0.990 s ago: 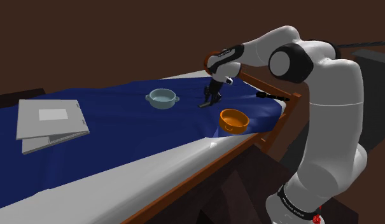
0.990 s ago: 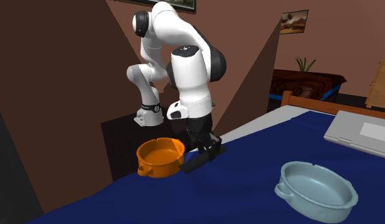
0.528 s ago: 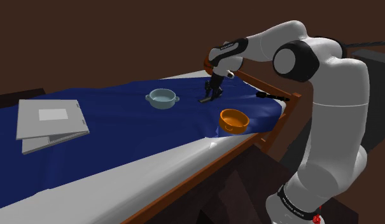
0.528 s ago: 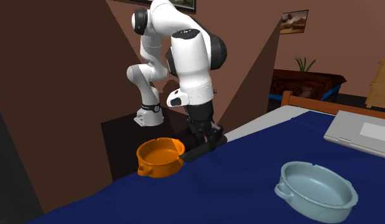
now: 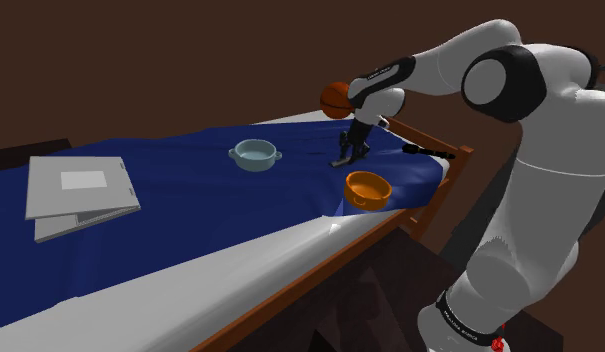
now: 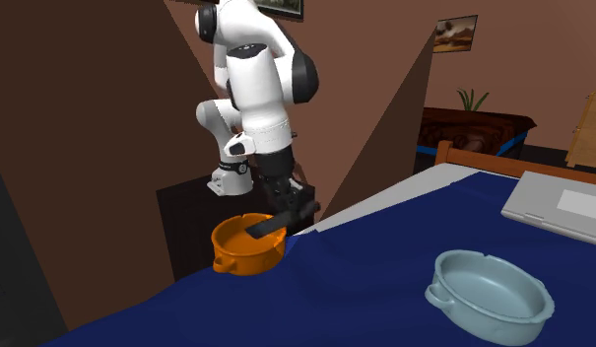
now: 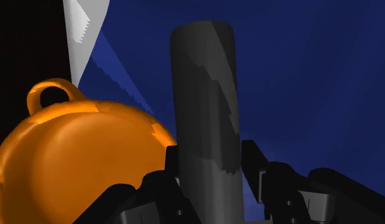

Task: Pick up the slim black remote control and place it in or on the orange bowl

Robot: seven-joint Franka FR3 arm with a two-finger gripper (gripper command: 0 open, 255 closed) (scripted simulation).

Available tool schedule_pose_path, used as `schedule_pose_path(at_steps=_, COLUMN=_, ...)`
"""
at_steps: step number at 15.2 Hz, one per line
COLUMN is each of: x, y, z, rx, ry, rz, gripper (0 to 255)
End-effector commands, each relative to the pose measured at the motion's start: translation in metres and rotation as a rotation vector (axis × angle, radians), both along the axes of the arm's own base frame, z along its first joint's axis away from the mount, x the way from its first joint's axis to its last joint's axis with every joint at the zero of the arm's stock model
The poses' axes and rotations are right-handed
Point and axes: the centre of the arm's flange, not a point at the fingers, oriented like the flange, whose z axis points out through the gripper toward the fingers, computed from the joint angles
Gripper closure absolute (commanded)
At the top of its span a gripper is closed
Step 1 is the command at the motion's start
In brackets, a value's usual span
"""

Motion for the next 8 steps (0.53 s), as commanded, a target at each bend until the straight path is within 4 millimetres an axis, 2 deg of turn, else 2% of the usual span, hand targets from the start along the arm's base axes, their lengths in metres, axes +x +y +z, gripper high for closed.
schedule_pose_path(at_steps=1, x=-0.027, y=-0.003, z=-0.003, rx=0.0, ry=-0.001, rz=0.001, gripper=255)
schedule_pose_path(at_steps=7, x=-0.105, y=-0.019, z=-0.008, rx=0.0, ry=-0.001, rz=0.001, gripper=255)
schedule_pose_path(at_steps=8, x=-0.107, y=-0.019, z=-0.008, rx=0.0, ry=-0.001, rz=0.001, gripper=255)
